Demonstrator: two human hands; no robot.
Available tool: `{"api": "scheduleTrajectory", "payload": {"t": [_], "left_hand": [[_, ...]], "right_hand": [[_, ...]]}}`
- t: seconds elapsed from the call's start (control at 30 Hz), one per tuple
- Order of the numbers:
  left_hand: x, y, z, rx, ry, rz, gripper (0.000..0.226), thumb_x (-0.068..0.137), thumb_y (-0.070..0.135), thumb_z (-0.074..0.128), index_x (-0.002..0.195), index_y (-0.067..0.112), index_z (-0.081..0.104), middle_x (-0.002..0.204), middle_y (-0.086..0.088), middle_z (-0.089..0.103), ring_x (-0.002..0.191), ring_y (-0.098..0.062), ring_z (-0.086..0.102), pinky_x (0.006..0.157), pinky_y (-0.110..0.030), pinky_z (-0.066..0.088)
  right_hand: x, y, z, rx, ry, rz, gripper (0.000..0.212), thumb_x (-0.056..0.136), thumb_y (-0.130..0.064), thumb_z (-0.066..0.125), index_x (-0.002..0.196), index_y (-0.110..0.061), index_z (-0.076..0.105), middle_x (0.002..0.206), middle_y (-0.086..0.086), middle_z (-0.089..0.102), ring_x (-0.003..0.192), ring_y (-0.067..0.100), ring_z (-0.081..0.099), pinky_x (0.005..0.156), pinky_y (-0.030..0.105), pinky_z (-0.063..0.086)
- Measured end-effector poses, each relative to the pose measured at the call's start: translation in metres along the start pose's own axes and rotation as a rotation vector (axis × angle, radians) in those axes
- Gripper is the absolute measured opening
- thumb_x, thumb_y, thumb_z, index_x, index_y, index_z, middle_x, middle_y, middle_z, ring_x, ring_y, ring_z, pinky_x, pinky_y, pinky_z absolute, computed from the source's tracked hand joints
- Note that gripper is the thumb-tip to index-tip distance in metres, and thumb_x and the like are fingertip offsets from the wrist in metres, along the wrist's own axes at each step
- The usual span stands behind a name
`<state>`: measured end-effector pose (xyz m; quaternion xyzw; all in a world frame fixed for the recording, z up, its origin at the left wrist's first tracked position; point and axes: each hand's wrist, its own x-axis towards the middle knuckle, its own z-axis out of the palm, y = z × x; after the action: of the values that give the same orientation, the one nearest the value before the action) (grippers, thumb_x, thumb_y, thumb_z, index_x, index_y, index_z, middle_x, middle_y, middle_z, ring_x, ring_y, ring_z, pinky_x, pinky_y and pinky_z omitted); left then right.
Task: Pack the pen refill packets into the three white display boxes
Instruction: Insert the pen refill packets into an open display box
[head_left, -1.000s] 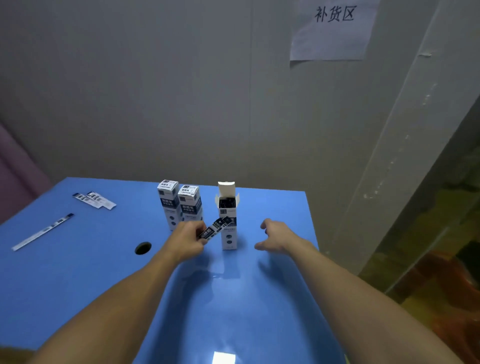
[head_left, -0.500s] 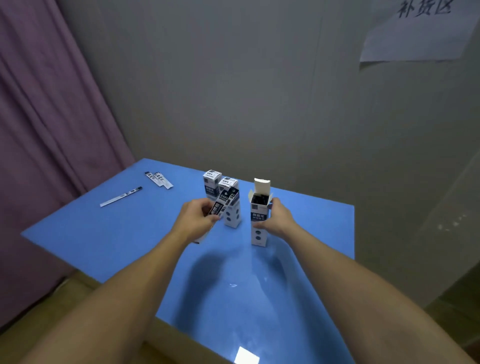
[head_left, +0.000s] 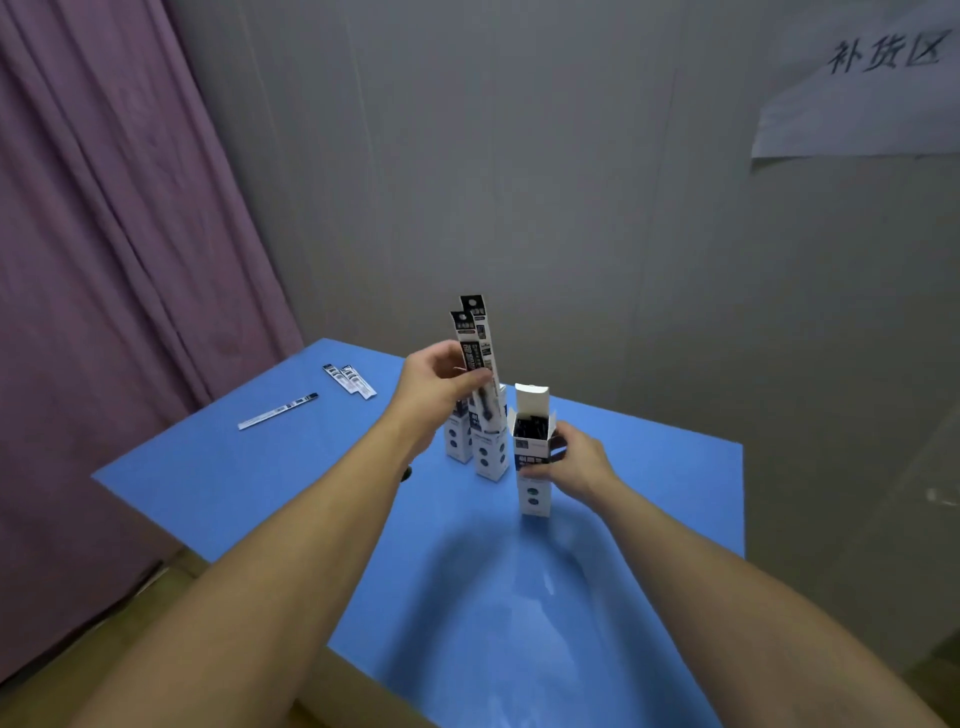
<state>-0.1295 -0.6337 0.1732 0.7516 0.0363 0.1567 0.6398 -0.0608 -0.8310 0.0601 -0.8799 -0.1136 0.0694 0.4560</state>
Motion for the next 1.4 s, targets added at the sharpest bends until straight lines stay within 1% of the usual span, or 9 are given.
{"api": "scheduleTrajectory", "payload": {"t": [0.07, 0.13, 0.3, 0.5, 0.57, 0.77, 0.93, 1.17, 1.4], "left_hand": [[0.002, 0.006, 0.009, -0.037, -0.005, 0.022, 0.019, 0.084, -0.004, 0.076, 0.091, 0.014, 0.072, 0.086, -0.001, 0.075, 0.079, -0.012, 0.07, 0.078, -0.029, 0.058], [0.003, 0.008, 0.018, -0.075, -0.012, 0.034, 0.023, 0.083, -0.009, 0.074, 0.089, 0.013, 0.072, 0.083, 0.001, 0.075, 0.079, -0.012, 0.07, 0.079, -0.028, 0.058], [0.006, 0.007, 0.029, -0.17, 0.006, 0.041, 0.023, 0.082, -0.012, 0.073, 0.092, 0.009, 0.073, 0.091, -0.01, 0.076, 0.085, -0.019, 0.071, 0.08, -0.028, 0.057], [0.006, 0.015, 0.037, -0.367, 0.017, 0.038, 0.024, 0.083, -0.016, 0.069, 0.087, 0.008, 0.07, 0.089, -0.011, 0.073, 0.089, -0.028, 0.069, 0.09, -0.041, 0.058], [0.006, 0.016, 0.038, -0.325, -0.018, 0.06, 0.026, 0.082, -0.015, 0.07, 0.084, 0.011, 0.072, 0.087, -0.01, 0.074, 0.087, -0.028, 0.069, 0.088, -0.04, 0.058], [-0.001, 0.006, 0.035, -0.152, -0.059, 0.073, 0.029, 0.081, -0.015, 0.071, 0.083, 0.014, 0.073, 0.082, -0.001, 0.076, 0.08, -0.015, 0.072, 0.075, -0.023, 0.056], [0.002, 0.002, 0.034, -0.248, 0.065, 0.057, 0.029, 0.082, -0.015, 0.071, 0.085, 0.014, 0.073, 0.08, 0.003, 0.076, 0.077, -0.012, 0.07, 0.075, -0.025, 0.055], [0.008, 0.004, 0.032, -0.349, 0.12, 0.044, 0.028, 0.081, -0.013, 0.073, 0.083, 0.015, 0.072, 0.079, 0.001, 0.075, 0.082, -0.019, 0.068, 0.084, -0.035, 0.056], [0.005, 0.005, 0.035, -0.303, 0.087, 0.07, 0.028, 0.081, -0.015, 0.072, 0.085, 0.013, 0.073, 0.079, 0.002, 0.076, 0.078, -0.015, 0.07, 0.078, -0.028, 0.056]], "right_hand": [[-0.003, -0.002, -0.003, 0.025, 0.007, -0.046, 0.048, 0.068, -0.019, 0.09, 0.109, -0.021, 0.065, 0.099, -0.003, 0.068, 0.088, 0.015, 0.063, 0.066, 0.023, 0.048], [-0.004, -0.002, -0.007, 0.048, 0.025, -0.07, 0.045, 0.068, -0.019, 0.09, 0.107, -0.023, 0.066, 0.1, -0.003, 0.069, 0.09, 0.016, 0.064, 0.067, 0.024, 0.049], [-0.008, -0.003, -0.017, 0.045, 0.057, -0.094, 0.046, 0.069, -0.017, 0.089, 0.106, -0.029, 0.064, 0.1, -0.006, 0.069, 0.09, 0.013, 0.063, 0.066, 0.02, 0.047], [-0.008, -0.003, -0.015, 0.022, 0.052, -0.106, 0.044, 0.07, -0.017, 0.089, 0.104, -0.029, 0.065, 0.1, -0.004, 0.069, 0.09, 0.014, 0.063, 0.074, 0.029, 0.053], [-0.009, -0.005, -0.013, 0.026, 0.05, -0.117, 0.045, 0.07, -0.017, 0.088, 0.107, -0.028, 0.065, 0.1, -0.005, 0.069, 0.089, 0.013, 0.063, 0.075, 0.029, 0.054], [-0.011, -0.014, -0.01, 0.021, 0.044, -0.147, 0.04, 0.07, -0.018, 0.088, 0.099, -0.029, 0.063, 0.099, -0.006, 0.069, 0.089, 0.011, 0.064, 0.075, 0.032, 0.057], [-0.013, -0.017, -0.01, 0.008, 0.041, -0.16, 0.041, 0.072, -0.016, 0.087, 0.105, -0.024, 0.064, 0.101, -0.005, 0.069, 0.088, 0.01, 0.064, 0.067, 0.022, 0.051], [-0.012, -0.016, -0.01, 0.022, 0.048, -0.166, 0.043, 0.071, -0.016, 0.088, 0.106, -0.024, 0.065, 0.1, -0.005, 0.068, 0.09, 0.013, 0.065, 0.077, 0.032, 0.058], [-0.013, -0.017, -0.008, 0.019, 0.05, -0.161, 0.045, 0.071, -0.016, 0.088, 0.109, -0.023, 0.065, 0.096, -0.007, 0.066, 0.087, 0.01, 0.064, 0.076, 0.03, 0.057]]}}
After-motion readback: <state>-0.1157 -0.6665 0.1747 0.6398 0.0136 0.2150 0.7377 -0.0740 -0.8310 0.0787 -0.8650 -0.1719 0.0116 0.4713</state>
